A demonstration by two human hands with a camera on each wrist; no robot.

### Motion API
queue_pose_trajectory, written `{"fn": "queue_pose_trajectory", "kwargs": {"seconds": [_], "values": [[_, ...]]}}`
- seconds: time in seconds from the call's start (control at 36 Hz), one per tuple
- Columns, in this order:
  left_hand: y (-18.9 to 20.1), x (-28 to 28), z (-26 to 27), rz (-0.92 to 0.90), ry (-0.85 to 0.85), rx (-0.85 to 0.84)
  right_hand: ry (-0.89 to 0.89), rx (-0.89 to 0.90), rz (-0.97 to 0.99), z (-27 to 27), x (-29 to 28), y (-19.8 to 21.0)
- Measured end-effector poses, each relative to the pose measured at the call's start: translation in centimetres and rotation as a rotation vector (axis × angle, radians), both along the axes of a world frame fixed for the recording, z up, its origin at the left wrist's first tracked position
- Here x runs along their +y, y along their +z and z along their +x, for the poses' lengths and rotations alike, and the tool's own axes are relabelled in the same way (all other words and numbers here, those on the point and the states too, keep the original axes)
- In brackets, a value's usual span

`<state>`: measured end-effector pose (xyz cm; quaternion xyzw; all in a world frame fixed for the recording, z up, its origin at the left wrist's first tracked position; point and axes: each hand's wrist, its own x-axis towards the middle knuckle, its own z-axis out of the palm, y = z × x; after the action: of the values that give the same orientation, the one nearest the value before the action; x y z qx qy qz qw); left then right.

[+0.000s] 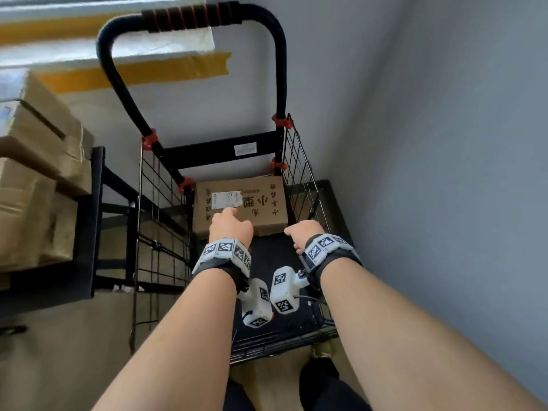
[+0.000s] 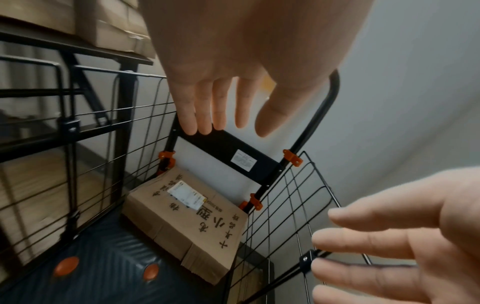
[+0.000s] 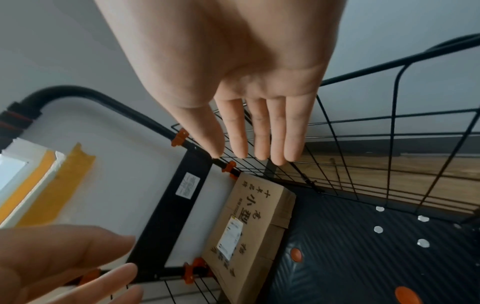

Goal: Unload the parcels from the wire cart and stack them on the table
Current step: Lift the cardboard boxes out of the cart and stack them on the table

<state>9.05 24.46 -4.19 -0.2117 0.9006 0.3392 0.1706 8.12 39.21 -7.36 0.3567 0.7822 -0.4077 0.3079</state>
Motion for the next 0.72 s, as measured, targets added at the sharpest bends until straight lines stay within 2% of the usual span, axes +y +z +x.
{"fn": "queue_pose_trajectory", "kwargs": {"seconds": [0.17,0.28,0.42,0.53,0.61,0.72], "values": [[-1.3,0.7,1.4,-0.035,0.179,-0.031,0.186,-0.063,-0.008,0.1,1.3,-1.8],[-1.4,0.2,1.6,-0.042,0.224,-0.030,0.212,-0.088,-0.014,-0.2,0.0,-2.6],[-1.6,-1.5,0.3,-0.006,0.254,-0.001,0.287,-0.053,0.006,-1.5,-1.7,-2.8],[-2.0,-3.3,-1.7,0.005,0.266,0.005,0.263,-0.037,0.037,-3.1,-2.8,-3.1],[-2.9,-4.1,-3.7,0.014,0.247,0.001,0.304,-0.003,0.035,-4.6,-3.0,-3.7],[-4.5,-4.3,-5.7,-0.017,0.189,-0.024,0.275,-0.008,0.071,-6.7,-3.0,-4.8]]}}
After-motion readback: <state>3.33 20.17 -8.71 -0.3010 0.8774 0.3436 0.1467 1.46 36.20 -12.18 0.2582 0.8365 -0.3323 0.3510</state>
